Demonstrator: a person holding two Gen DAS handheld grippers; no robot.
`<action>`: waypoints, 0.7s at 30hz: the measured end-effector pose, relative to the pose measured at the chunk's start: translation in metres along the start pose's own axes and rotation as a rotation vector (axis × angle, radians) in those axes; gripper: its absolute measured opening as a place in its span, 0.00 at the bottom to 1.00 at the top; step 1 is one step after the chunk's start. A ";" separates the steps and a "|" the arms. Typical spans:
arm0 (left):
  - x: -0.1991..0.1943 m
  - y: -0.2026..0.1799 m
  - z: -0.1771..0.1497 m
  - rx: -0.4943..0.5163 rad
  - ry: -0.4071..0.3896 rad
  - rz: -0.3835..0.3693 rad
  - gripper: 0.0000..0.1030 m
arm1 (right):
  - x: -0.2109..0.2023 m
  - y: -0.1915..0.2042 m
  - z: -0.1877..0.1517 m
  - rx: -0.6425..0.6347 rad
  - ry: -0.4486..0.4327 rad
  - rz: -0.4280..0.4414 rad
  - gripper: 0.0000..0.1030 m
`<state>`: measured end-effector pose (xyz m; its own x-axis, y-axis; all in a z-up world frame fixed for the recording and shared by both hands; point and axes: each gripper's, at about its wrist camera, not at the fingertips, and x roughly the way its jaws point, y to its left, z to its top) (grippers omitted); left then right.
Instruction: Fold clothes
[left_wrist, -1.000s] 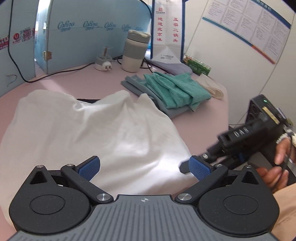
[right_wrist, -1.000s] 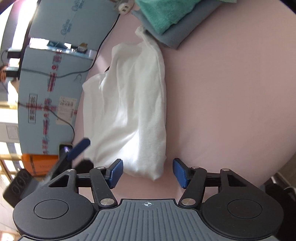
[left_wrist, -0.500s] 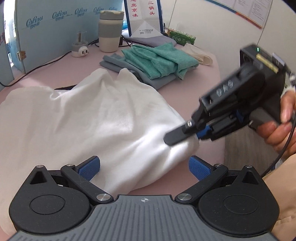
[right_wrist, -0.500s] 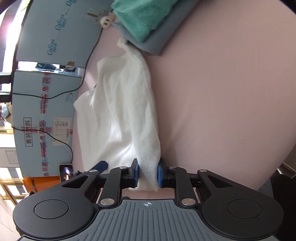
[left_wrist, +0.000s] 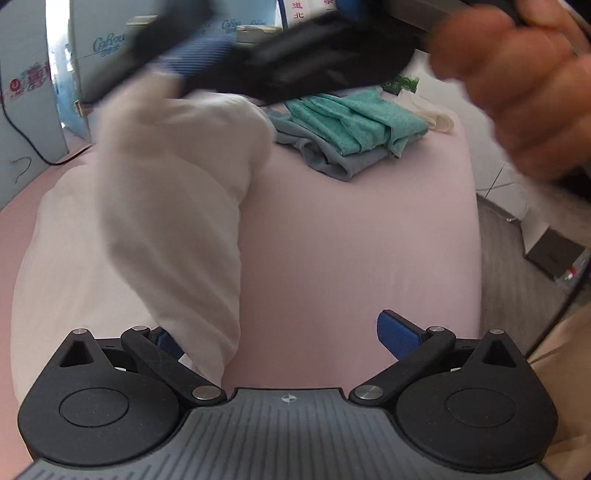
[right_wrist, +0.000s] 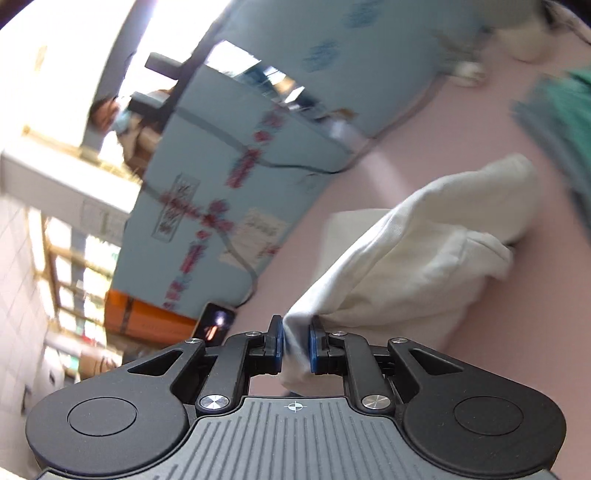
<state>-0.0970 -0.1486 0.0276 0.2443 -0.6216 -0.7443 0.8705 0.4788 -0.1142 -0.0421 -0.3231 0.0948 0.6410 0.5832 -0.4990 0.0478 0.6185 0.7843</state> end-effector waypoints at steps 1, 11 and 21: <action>-0.003 0.003 -0.003 -0.014 -0.002 0.004 1.00 | 0.013 0.011 0.002 -0.039 0.024 0.018 0.12; -0.023 0.029 -0.027 -0.143 -0.016 0.041 1.00 | 0.136 0.059 -0.031 -0.225 0.370 0.047 0.14; -0.023 0.037 -0.026 -0.153 -0.024 0.002 1.00 | 0.104 0.040 -0.008 -0.136 0.253 -0.043 0.20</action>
<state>-0.0814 -0.1006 0.0239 0.2578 -0.6345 -0.7286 0.7950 0.5679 -0.2132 0.0204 -0.2337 0.0713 0.4281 0.6570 -0.6206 -0.0433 0.7008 0.7120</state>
